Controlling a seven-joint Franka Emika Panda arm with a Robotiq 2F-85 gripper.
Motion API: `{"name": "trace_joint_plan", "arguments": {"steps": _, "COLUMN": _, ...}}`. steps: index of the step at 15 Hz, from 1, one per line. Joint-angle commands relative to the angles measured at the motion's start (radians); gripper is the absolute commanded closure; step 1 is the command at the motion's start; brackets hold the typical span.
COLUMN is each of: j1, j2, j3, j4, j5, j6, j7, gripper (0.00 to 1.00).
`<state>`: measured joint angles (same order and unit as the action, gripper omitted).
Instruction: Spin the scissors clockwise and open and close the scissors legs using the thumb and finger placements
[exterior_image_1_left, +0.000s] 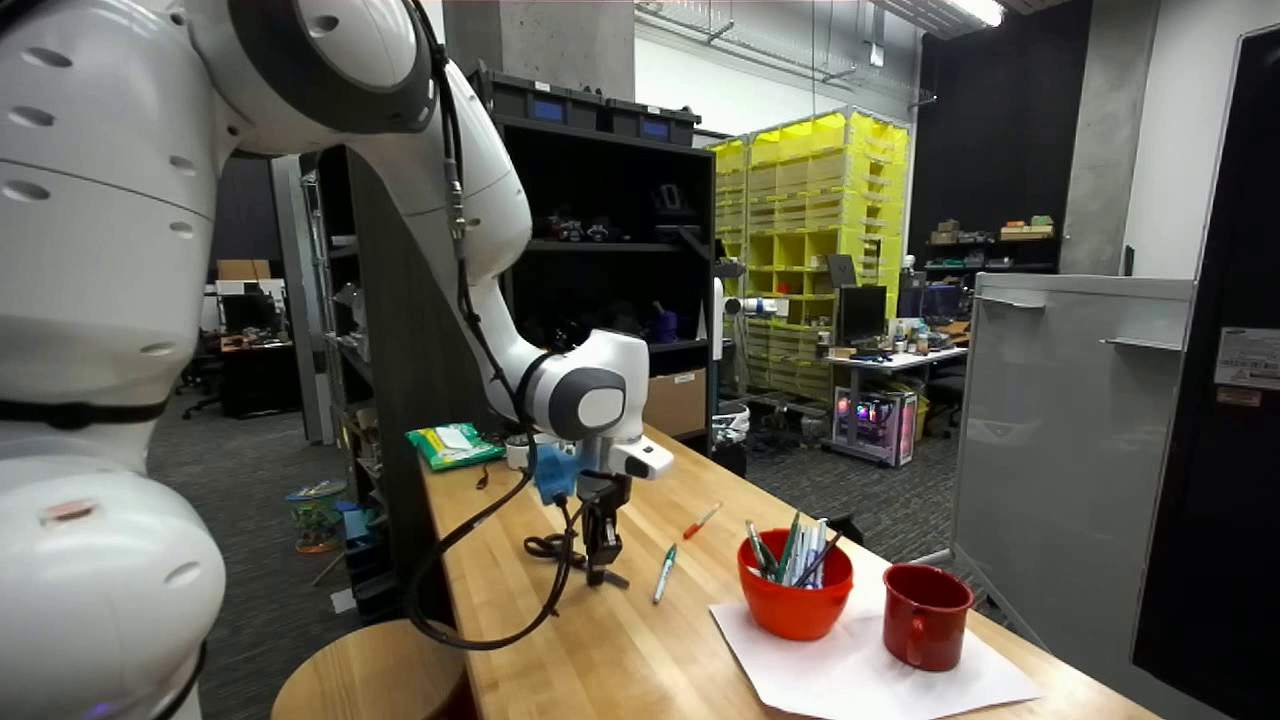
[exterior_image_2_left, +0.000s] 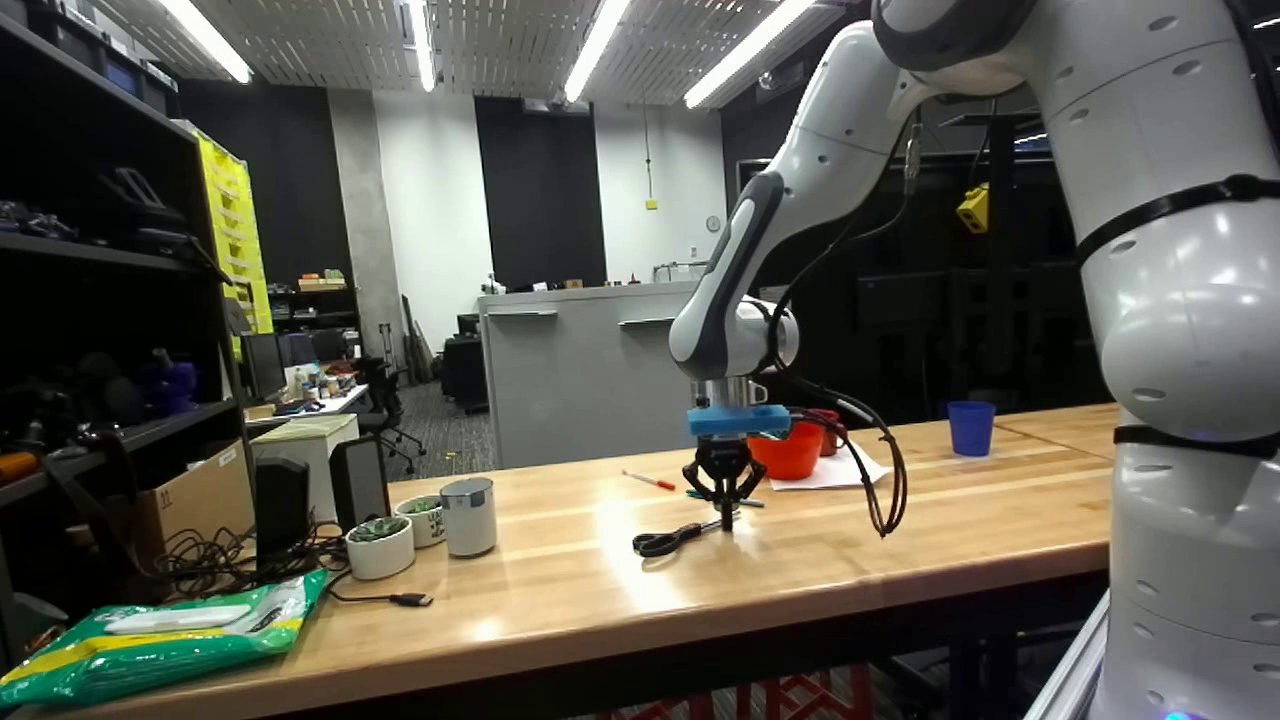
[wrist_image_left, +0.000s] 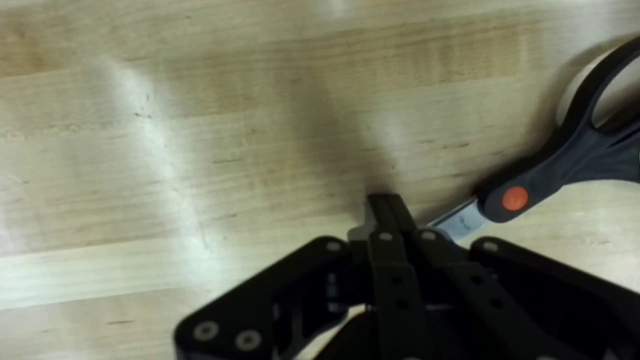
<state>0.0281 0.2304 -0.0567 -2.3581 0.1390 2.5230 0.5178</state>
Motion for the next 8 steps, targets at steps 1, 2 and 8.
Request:
{"name": "trace_joint_plan", "arguments": {"steps": 1, "j1": -0.001, "j2": 0.041, "j3": -0.007, "j4": 0.042, "j5": -0.006, "j6": -0.018, "j7": -0.018, "gripper": 1.00}}
{"name": "trace_joint_plan", "arguments": {"steps": 2, "j1": -0.002, "j2": 0.044, "j3": -0.007, "j4": 0.049, "j5": -0.004, "j6": -0.022, "j7": -0.021, "gripper": 1.00}}
{"name": "trace_joint_plan", "arguments": {"steps": 8, "j1": -0.005, "j2": 0.073, "j3": -0.008, "j4": 0.096, "j5": 0.003, "j6": -0.045, "j7": -0.042, "gripper": 1.00}}
